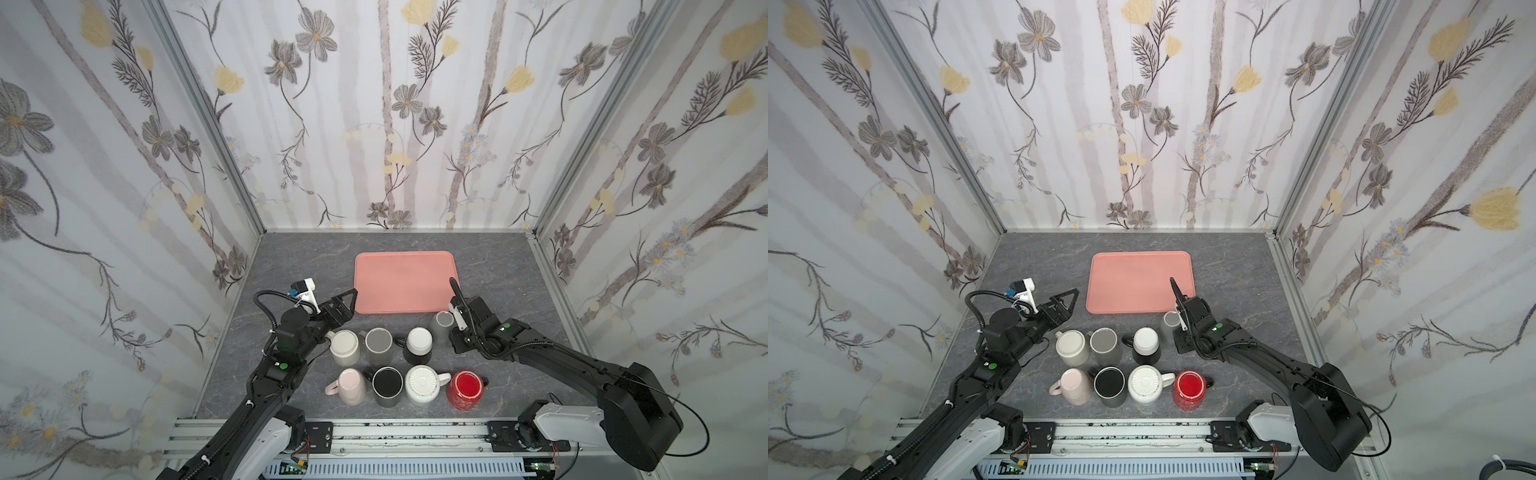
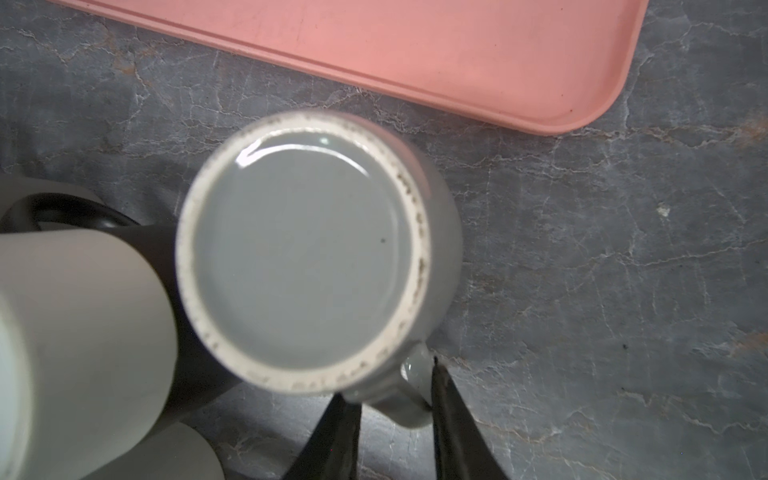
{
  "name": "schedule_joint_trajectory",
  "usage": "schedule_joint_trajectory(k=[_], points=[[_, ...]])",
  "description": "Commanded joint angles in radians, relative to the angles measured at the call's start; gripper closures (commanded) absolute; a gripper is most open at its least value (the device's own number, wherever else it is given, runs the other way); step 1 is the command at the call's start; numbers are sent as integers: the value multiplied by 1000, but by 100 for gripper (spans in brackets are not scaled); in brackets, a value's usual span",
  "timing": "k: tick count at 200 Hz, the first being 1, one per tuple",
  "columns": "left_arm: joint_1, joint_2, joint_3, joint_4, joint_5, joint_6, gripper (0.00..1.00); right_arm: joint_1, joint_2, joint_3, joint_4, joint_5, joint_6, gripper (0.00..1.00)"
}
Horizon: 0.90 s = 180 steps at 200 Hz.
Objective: Turn the mug right side up
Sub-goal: 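Lower the right gripper and grasp the white mug's rim, then lift the white mug with the right gripper toward the left gripper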
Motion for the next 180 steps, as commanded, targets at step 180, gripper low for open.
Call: schedule_joint_trajectory(k=[180], points=[[0,7,10,7,2,-22,0,57,82,17,98,153,-51,70]])
